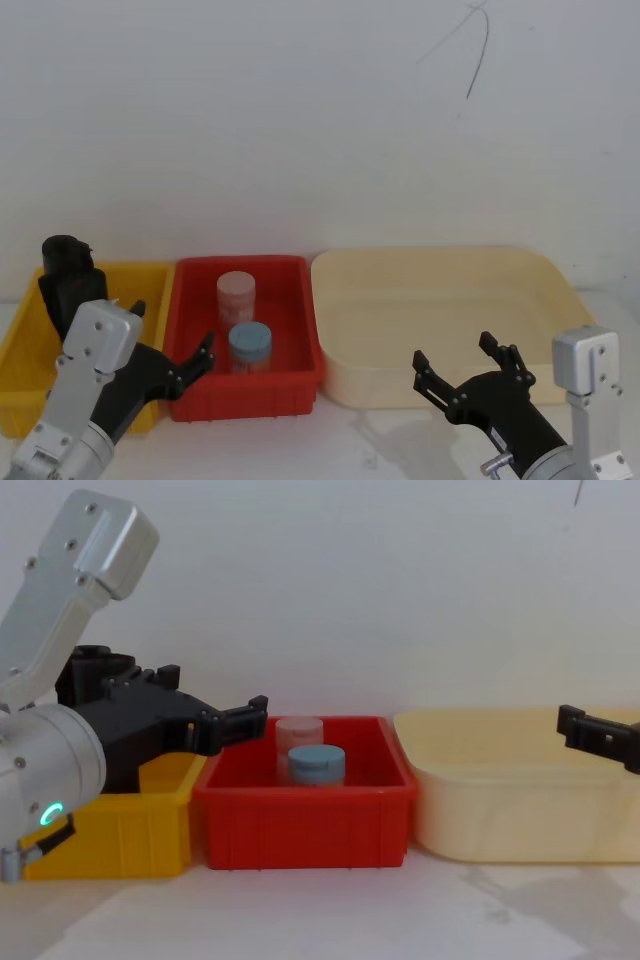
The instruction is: Pick up the garbage bag with the one hand and transfer it to the other hand.
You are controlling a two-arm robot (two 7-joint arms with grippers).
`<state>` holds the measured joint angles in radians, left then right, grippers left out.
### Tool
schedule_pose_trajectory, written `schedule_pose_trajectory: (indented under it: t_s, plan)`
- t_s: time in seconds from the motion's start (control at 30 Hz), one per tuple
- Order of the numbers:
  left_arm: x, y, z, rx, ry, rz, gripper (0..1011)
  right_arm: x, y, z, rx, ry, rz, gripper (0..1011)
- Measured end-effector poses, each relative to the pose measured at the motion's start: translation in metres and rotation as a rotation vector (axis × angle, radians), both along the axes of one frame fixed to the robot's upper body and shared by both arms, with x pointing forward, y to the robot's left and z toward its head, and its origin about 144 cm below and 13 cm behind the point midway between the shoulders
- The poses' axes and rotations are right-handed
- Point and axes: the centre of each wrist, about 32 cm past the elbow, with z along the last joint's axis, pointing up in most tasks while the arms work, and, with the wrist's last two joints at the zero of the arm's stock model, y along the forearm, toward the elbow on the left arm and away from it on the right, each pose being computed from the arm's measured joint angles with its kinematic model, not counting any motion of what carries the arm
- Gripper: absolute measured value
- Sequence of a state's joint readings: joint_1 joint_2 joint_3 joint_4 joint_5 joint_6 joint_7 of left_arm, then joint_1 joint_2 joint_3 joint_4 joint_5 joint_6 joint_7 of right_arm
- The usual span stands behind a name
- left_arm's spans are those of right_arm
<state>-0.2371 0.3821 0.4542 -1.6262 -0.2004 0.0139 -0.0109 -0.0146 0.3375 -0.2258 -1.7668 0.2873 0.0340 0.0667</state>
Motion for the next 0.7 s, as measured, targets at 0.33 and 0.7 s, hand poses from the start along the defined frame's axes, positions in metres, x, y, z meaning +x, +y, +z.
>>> schedule_pose_trajectory:
  t_s: [0.33, 0.7]
  plan:
    - [0.0, 0.0, 0.0, 0.0, 0.0, 0.0, 1002, 0.0, 0.0, 0.0, 0.0, 0.0, 0.0, 1001]
    - [0.0, 0.0, 0.0, 0.0, 0.0, 0.0, 1001, 0.0, 0.0, 0.0, 0.0, 0.0, 0.0, 1001]
